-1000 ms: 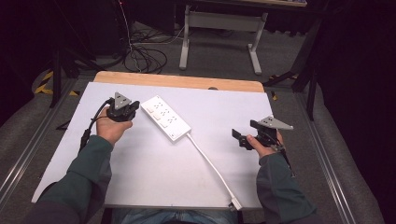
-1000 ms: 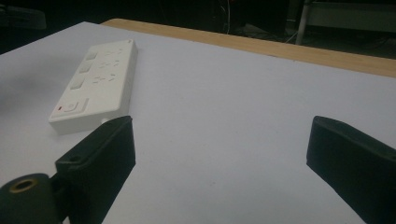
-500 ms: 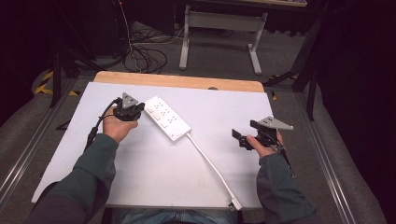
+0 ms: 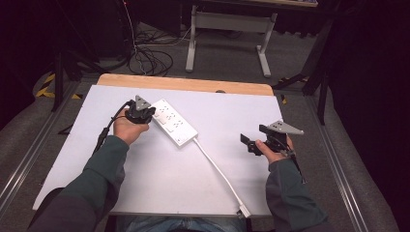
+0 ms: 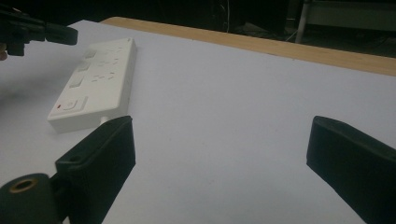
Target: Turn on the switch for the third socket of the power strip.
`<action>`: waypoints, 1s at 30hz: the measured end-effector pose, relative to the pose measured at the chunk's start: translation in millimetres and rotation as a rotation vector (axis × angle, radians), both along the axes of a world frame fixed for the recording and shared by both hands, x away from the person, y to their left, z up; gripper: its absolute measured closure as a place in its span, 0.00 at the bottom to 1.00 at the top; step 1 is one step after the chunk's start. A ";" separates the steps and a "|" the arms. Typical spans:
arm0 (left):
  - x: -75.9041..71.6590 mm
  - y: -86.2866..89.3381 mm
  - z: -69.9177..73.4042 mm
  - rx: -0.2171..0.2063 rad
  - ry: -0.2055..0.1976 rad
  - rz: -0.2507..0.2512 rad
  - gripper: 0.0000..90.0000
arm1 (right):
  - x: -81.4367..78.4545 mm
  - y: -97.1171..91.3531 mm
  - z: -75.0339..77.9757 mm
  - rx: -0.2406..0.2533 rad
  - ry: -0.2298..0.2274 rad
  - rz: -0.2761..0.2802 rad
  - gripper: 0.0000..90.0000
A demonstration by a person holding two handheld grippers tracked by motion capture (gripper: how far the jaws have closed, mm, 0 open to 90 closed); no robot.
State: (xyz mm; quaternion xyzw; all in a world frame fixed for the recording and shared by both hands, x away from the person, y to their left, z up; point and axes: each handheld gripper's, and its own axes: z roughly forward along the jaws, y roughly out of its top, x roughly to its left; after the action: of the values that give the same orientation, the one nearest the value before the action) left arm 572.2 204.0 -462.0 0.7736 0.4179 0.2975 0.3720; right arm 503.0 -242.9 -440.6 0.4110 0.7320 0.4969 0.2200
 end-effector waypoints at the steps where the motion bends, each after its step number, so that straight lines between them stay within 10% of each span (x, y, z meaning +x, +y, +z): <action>1: 1.2 -1.2 -1.5 -0.008 0.002 0.000 1.00 | -0.1 0.1 0.1 -0.002 0.000 -0.001 0.09; 30: 13.9 -6.2 -15.3 0.020 0.042 -0.003 1.00 | -1.6 -0.4 0.6 -0.007 -0.003 -0.002 0.09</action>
State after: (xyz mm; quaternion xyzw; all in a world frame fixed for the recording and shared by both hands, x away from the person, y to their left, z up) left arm 586.1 197.8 -477.3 0.7839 0.4215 0.2850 0.3558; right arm 501.4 -243.3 -439.9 0.4104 0.7328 0.4949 0.2230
